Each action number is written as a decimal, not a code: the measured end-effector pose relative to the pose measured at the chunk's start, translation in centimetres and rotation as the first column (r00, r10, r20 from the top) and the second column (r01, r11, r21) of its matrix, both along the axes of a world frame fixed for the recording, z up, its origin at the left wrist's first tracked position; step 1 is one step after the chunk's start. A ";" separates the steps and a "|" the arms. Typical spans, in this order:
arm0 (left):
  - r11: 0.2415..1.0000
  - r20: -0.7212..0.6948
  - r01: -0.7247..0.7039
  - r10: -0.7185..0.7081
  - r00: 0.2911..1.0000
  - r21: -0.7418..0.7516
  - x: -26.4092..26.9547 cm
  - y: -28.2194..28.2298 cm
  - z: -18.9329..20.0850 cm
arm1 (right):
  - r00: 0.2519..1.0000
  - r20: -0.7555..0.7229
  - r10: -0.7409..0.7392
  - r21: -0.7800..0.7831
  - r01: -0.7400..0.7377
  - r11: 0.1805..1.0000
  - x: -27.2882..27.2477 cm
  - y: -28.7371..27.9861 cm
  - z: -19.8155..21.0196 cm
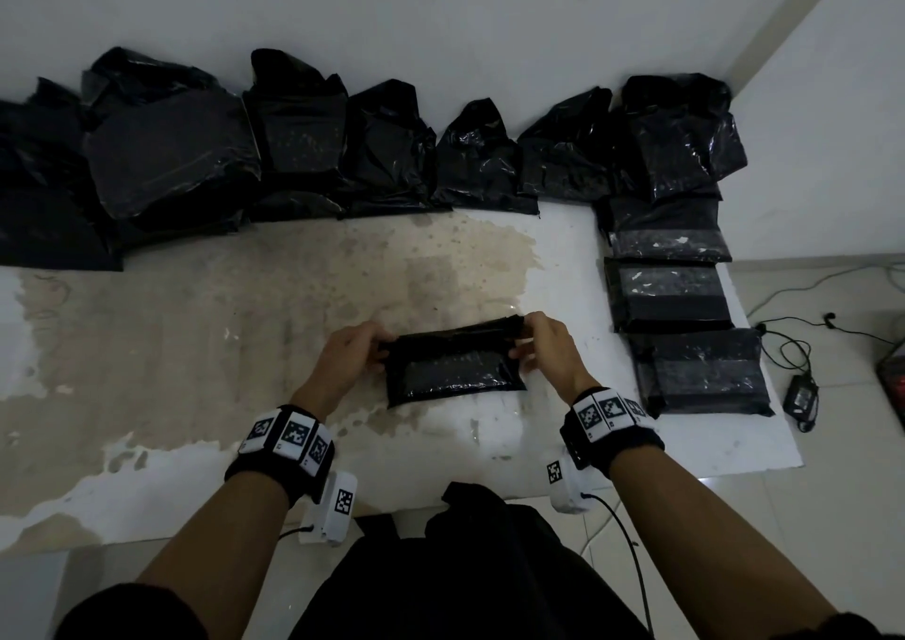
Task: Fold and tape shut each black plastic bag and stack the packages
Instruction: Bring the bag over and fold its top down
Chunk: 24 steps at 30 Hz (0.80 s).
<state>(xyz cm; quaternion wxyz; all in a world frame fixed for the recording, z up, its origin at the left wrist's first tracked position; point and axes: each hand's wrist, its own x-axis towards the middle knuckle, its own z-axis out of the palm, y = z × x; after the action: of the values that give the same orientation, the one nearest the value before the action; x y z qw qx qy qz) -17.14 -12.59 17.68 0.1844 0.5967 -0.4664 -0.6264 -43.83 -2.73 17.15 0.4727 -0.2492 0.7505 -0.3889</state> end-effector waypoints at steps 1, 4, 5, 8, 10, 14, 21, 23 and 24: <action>1.000 0.051 0.012 -0.011 0.999 -0.011 0.0 0.0 -0.1 | 1.000 0.008 -0.011 0.012 0.011 1.000 -0.1 0.0 0.0; 0.995 0.192 0.093 -0.086 0.978 -0.024 -0.1 0.1 -0.3 | 0.997 -0.064 0.033 0.000 -0.033 0.999 -0.1 0.0 -0.1; 0.994 0.206 0.104 -0.099 0.974 -0.015 -0.1 0.1 -0.6 | 0.994 -0.093 0.057 -0.006 -0.058 0.998 0.0 0.0 -0.2; 0.997 0.223 0.073 -0.076 0.972 0.018 -0.4 0.4 -0.9 | 0.979 -0.149 0.139 -0.008 -0.142 0.990 0.2 0.4 -0.7; 0.998 0.206 0.055 -0.056 0.977 0.009 -0.4 0.8 -0.9 | 0.959 -0.211 0.191 -0.017 -0.199 0.980 0.2 0.8 -0.8; 0.980 0.182 0.188 -0.175 0.968 -0.061 0.4 1.5 -0.9 | 0.938 -0.277 0.207 -0.040 -0.226 0.973 0.4 2.0 -1.6; 0.951 0.102 0.290 -0.280 0.955 -0.108 1.2 3.6 -0.8 | 0.924 -0.355 0.146 -0.077 -0.184 0.980 1.4 2.7 -2.5; 0.942 0.113 0.294 -0.278 0.954 -0.163 1.4 3.8 -0.8 | 0.925 -0.353 0.140 -0.086 -0.181 0.980 1.5 2.9 -2.4; 0.933 0.128 0.300 -0.279 0.952 -0.197 1.5 3.8 -0.8 | 0.923 -0.359 0.137 -0.093 -0.182 0.979 1.5 3.0 -2.5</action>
<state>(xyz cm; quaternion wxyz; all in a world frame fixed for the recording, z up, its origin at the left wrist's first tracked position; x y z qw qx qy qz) -15.63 -8.83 16.83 0.1300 0.5280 -0.6227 -0.5627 -42.29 0.26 14.67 0.3451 -0.4038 0.7740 -0.3447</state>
